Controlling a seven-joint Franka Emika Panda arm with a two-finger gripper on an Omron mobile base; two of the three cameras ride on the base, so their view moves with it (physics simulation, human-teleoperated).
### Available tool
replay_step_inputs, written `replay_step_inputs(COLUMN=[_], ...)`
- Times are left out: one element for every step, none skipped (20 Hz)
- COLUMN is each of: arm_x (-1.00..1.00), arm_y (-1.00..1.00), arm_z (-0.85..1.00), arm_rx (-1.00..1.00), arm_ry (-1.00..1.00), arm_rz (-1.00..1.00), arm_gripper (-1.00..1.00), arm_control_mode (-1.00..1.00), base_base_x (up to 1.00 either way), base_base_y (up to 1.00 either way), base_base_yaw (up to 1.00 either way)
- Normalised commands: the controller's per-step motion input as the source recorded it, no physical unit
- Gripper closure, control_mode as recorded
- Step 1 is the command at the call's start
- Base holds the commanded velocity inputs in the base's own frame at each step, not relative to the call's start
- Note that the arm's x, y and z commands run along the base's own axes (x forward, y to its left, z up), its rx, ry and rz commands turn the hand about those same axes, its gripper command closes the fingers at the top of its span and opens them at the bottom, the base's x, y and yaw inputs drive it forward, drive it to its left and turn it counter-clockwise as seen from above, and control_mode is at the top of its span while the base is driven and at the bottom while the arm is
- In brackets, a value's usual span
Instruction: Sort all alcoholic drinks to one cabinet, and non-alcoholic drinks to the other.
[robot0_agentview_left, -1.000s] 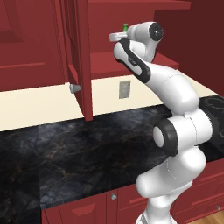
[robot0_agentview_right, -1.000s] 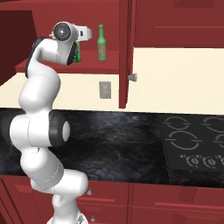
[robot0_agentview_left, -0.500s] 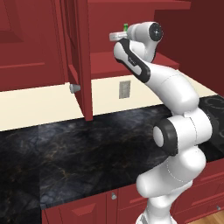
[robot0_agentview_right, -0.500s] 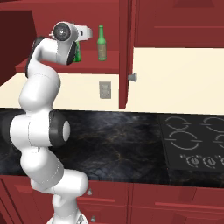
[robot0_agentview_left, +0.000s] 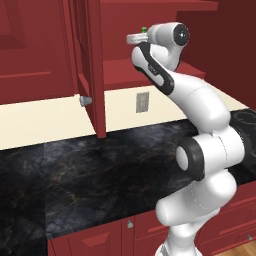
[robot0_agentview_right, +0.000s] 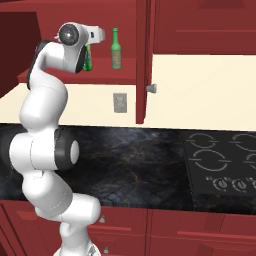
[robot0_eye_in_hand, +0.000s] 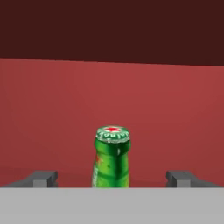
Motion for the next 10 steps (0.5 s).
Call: replay_step_inputs(arm_x=[-0.20,-0.21,-0.24,-0.28,-0.31,-0.35,-0.40,-0.45,-0.50,-0.53], arm_y=[-0.10,-0.10,-0.09,-0.08,-0.06,-0.04,-0.01,0.00,0.00,0.00], arm_z=[0.16,0.16,0.15,0.15,0.15,0.14,0.12,0.10,0.07,0.06], arm_rx=[-0.02,-0.02,-0.02,-0.03,-0.03,-0.03,-0.04,-0.04,-0.03,-0.02], arm_ry=[0.00,0.00,0.00,0.00,0.00,0.00,-0.01,-0.02,-0.02,-0.02], arm_rz=[-0.02,-0.02,-0.02,-0.02,-0.02,-0.02,-0.01,0.00,0.00,0.00], arm_gripper=[-1.00,-1.00,-1.00,-1.00,-1.00,-1.00,-1.00,-1.00,-1.00,-1.00], arm_control_mode=[-1.00,-1.00,-1.00,-1.00,-1.00,-1.00,-1.00,-1.00,-1.00,-1.00], base_base_x=[0.00,0.00,0.00,0.00,0.00,0.00,0.00,0.00,0.00,0.00], base_base_y=[0.00,0.00,0.00,0.00,0.00,0.00,0.00,0.00,0.00,0.00], base_base_yaw=[0.00,0.00,0.00,0.00,0.00,0.00,0.00,0.00,0.00,0.00])
